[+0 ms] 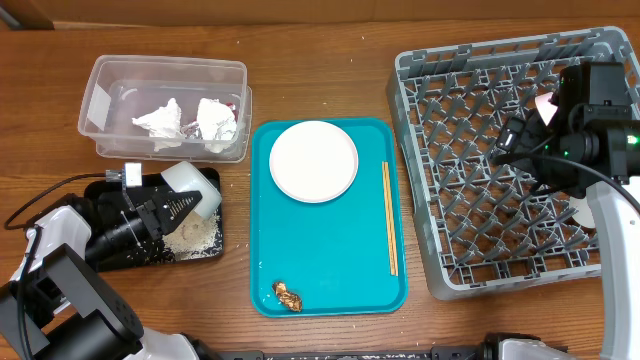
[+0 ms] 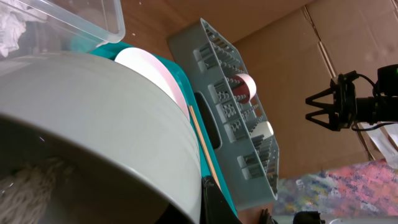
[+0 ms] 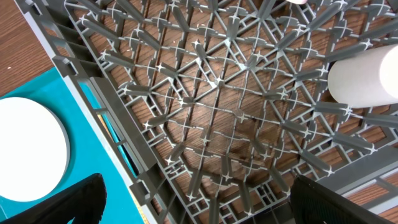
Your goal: Sort waste into correct bins and load items into the dishwasher
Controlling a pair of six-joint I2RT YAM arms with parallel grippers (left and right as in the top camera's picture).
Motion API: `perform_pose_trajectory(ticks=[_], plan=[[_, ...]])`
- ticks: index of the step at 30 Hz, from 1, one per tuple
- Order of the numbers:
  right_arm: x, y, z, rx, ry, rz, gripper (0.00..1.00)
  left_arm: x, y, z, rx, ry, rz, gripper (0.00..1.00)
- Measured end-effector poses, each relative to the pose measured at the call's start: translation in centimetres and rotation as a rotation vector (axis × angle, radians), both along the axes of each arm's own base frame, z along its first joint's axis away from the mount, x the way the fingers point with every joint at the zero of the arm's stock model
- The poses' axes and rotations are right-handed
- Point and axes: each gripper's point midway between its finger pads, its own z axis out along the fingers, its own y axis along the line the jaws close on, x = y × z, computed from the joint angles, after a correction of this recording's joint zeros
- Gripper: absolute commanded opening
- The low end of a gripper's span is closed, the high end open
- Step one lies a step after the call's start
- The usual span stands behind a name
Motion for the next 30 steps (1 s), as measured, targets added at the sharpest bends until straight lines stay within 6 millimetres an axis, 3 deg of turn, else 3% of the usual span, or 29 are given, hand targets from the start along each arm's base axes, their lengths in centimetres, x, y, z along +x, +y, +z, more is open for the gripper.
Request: perform_pose_trajectory(ticks=[12,17,21,30], plan=[[0.0,-0.1,0.0,-0.003,0.0,-0.001,0.97,0.0,0.0,0.0,0.001,-0.006,0.0,0.04],[0.0,-0.1,0.0,-0.006,0.001,-0.002,0.97,0.7,0.9,-1.0,0.038,0.023,0.017,0.04],[0.0,-0.1,0.0,-0.006,0.001,-0.002,0.97,0.7,0.7,0.1,-0.036,0.019,0.039,0.04],[0.0,-0.1,0.0,-0.006,0.001,-0.002,0.97,0.3,0.4,0.4,-0.088,0.086,0.047,0.04]])
